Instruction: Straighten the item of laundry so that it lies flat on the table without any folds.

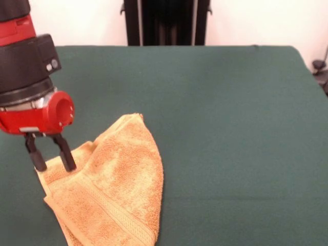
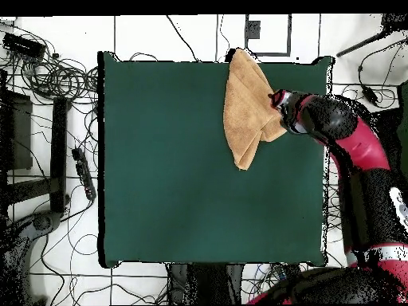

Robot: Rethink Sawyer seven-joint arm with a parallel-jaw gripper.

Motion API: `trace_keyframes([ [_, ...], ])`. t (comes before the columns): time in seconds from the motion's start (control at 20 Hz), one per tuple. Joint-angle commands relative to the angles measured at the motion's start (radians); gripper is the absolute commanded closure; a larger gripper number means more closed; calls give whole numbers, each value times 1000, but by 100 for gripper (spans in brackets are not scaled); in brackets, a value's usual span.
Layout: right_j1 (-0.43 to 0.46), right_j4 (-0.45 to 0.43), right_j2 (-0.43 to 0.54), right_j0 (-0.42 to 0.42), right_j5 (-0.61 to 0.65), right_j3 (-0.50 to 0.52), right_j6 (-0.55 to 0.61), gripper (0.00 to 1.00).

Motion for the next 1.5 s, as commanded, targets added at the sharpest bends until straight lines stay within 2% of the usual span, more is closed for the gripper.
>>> trace_keyframes([
  [0.05, 151, 66, 22, 134, -33, -64, 218, 0],
  [0.15, 160, 64, 12, 148, -90, -39, 237, 0],
  [0.3, 175, 58, -2, 155, -93, -19, 224, 0],
  [0.6, 166, -7, 32, 68, -207, 125, 116, 0],
  [0.9, 127, -34, 48, -9, -163, 194, 26, 0],
  [1.15, 137, -32, 55, -33, -123, 163, -8, 0],
  [1.5, 167, -40, 64, -35, -142, 133, -11, 0],
])
